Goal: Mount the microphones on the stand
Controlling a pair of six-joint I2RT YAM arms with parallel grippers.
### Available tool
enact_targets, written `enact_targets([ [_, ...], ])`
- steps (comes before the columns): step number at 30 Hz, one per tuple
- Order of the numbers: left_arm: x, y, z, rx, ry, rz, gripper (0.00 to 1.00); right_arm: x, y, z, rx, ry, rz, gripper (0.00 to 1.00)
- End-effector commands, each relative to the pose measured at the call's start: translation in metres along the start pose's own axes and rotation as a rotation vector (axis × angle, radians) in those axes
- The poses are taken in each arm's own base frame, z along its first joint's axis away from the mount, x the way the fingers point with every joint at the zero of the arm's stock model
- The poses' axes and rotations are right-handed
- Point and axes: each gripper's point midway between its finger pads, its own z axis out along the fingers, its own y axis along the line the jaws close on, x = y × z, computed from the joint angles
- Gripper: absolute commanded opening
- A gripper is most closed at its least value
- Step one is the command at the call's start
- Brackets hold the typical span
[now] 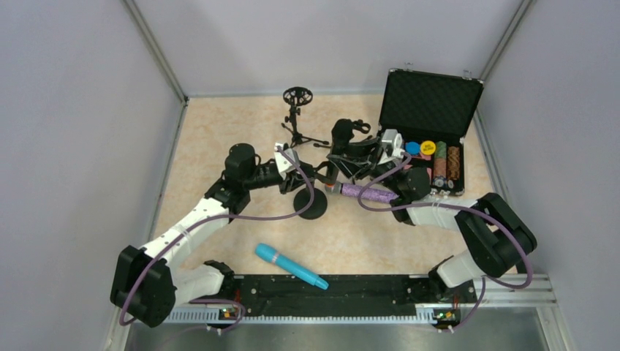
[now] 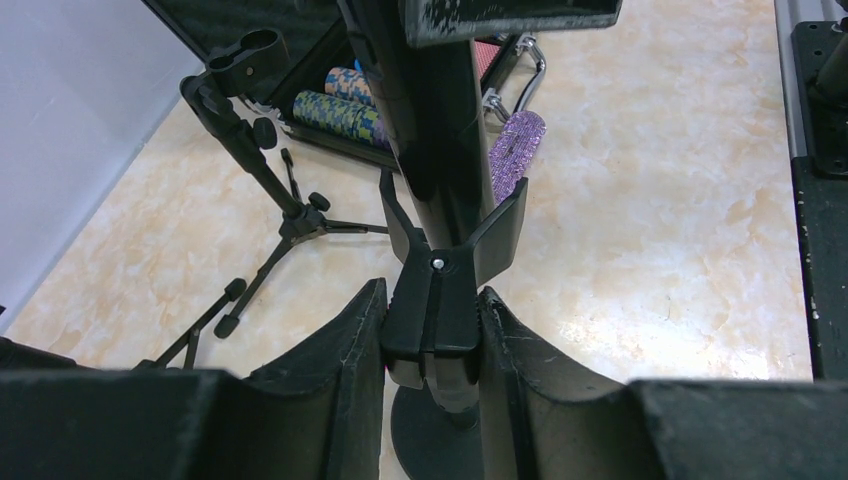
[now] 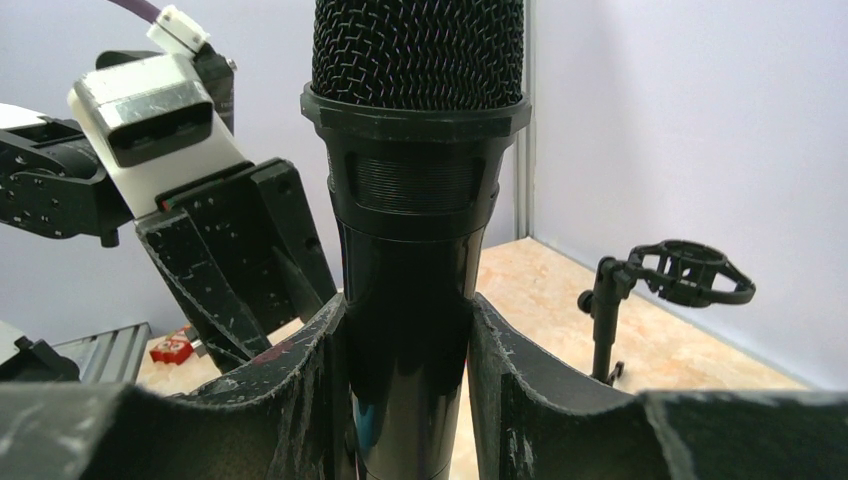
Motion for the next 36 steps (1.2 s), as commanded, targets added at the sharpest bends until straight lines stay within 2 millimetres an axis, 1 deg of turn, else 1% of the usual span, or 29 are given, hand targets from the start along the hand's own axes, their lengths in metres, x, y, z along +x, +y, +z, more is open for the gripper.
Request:
enact_targets([
  [1,-0.007,0.000,0.002,0.017,-0.015,0.015,0.00,-0.040,0.016,0.016,-0.077,-0.159,-0.067,0.00],
  [12,-0.007,-0.001,0.003,0.022,-0.018,0.006,0.00,-0.041,0.025,0.022,-0.069,-0.210,-0.063,0.00],
  [19,-0.006,-0.001,0.004,0.025,-0.017,-0.004,0.00,-0.038,0.035,0.024,-0.077,-0.214,-0.099,0.00],
  [26,-0.006,0.000,0.004,0.021,-0.017,-0.007,0.00,-0.035,0.037,0.024,-0.075,-0.211,-0.101,0.00],
  [27,-0.006,0.000,0.005,0.018,-0.017,-0.008,0.01,-0.034,0.036,0.023,-0.070,-0.208,-0.102,0.00],
  [28,-0.007,0.001,0.005,0.015,-0.016,-0.010,0.12,-0.034,0.036,0.022,-0.066,-0.207,-0.104,0.00],
  [29,-0.007,0.001,0.005,0.015,-0.015,-0.011,0.26,-0.032,0.034,0.022,-0.061,-0.204,-0.106,0.00],
  [30,-0.007,0.001,0.005,0.015,-0.015,-0.013,0.44,-0.032,0.034,0.021,-0.057,-0.204,-0.110,0.00],
  [31,-0.007,0.001,0.005,0.014,-0.016,-0.013,0.56,-0.032,0.033,0.021,-0.054,-0.203,-0.115,0.00],
  [32,-0.008,0.001,0.004,0.014,-0.017,-0.012,0.67,-0.031,0.033,0.020,-0.052,-0.202,-0.117,0.00],
  [33,-0.008,0.001,0.004,0.014,-0.019,-0.010,0.73,-0.030,0.033,0.020,-0.050,-0.200,-0.122,0.00],
  [34,-0.008,0.001,0.004,0.013,-0.020,-0.008,0.76,-0.030,0.032,0.019,-0.049,-0.198,-0.126,0.00],
  [36,-0.010,0.001,0.003,0.010,-0.025,-0.003,0.80,-0.029,0.032,0.019,-0.046,-0.196,-0.133,0.00],
])
